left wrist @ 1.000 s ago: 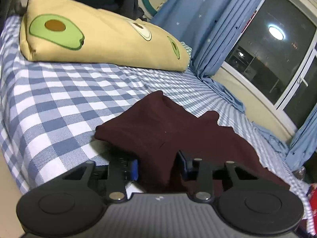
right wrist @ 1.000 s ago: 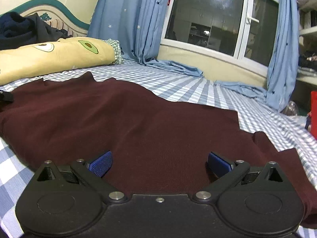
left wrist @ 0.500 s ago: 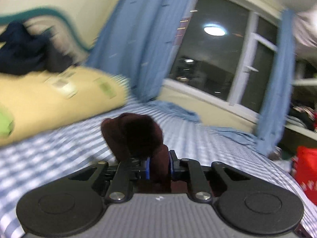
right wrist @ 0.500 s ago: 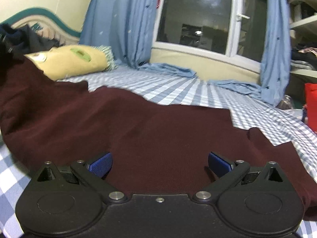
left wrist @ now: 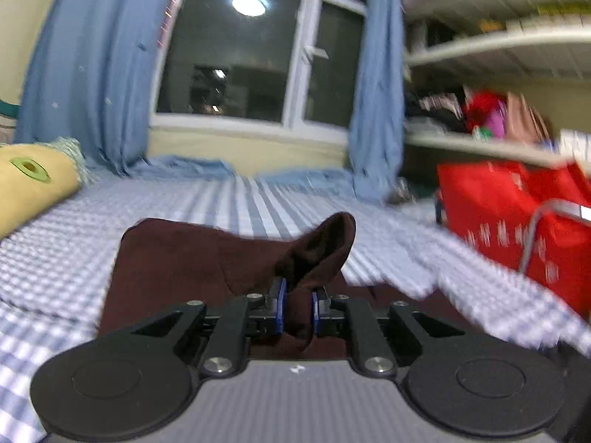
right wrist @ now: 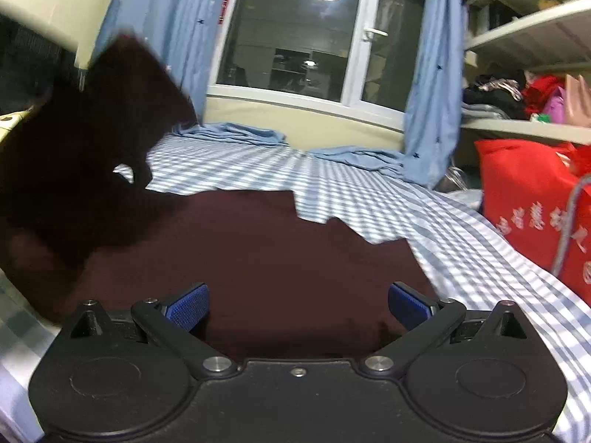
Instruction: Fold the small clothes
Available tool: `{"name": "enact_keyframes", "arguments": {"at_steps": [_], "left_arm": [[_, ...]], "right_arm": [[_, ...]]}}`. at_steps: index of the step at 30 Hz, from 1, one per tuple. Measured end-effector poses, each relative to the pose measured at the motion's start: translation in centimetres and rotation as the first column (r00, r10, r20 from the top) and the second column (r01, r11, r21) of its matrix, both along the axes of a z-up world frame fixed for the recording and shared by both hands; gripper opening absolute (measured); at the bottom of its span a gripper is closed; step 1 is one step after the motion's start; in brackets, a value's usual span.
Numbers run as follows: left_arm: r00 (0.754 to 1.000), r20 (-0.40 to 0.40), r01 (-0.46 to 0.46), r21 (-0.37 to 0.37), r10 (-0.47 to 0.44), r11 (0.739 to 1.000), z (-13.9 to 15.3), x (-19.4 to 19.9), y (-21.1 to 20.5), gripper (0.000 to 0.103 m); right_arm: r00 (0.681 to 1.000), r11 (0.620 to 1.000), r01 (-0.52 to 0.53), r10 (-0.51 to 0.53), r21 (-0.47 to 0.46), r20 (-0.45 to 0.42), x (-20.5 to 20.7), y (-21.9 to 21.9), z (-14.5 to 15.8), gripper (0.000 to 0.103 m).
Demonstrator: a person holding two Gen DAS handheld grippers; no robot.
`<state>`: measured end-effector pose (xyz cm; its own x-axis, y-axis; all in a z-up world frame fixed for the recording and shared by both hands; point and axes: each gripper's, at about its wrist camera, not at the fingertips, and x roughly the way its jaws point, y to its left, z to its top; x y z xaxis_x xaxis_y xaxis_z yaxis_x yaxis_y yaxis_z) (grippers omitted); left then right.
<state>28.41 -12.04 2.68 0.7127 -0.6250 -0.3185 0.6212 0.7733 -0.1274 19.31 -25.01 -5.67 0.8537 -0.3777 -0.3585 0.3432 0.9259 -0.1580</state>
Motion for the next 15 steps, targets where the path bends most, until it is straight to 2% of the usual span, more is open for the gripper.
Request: {"name": "enact_keyframes", "arguments": {"at_steps": [4, 8, 10, 12, 15], "left_arm": [[1.000, -0.018, 0.015, 0.102, -0.013, 0.995, -2.3, -0.9, -1.5, 0.014], [0.999, 0.016, 0.026, 0.184, -0.030, 0.983, -3.0, -1.9, -1.3, 0.016], [0.998, 0.036, 0.035, 0.196, -0.043, 0.980, -3.2, -2.9, -1.2, 0.025], [0.998, 0.037, 0.050, 0.211, -0.059, 0.976, -3.6, -3.3, -0.8, 0.051], [0.994, 0.073, 0.058, 0.241, -0.078, 0.969, -3.2, -4.4, 0.0, 0.061]], "right_arm": [[0.999, 0.996, -0.023, 0.021, 0.087, 0.030, -1.5, -2.7, -0.3, 0.103], [0.996, 0.974, -0.061, 0.045, 0.220, 0.081, -1.7, -5.0, 0.1, 0.103], [0.992, 0.956, -0.093, 0.067, 0.279, 0.103, -1.1, -5.7, 0.5, 0.103], [0.990, 0.941, -0.127, 0.098, 0.315, 0.106, -0.2, -6.0, 0.8, 0.103], [0.977, 0.894, -0.206, 0.166, 0.398, 0.132, 1.4, -6.3, 1.8, 0.103]]}}
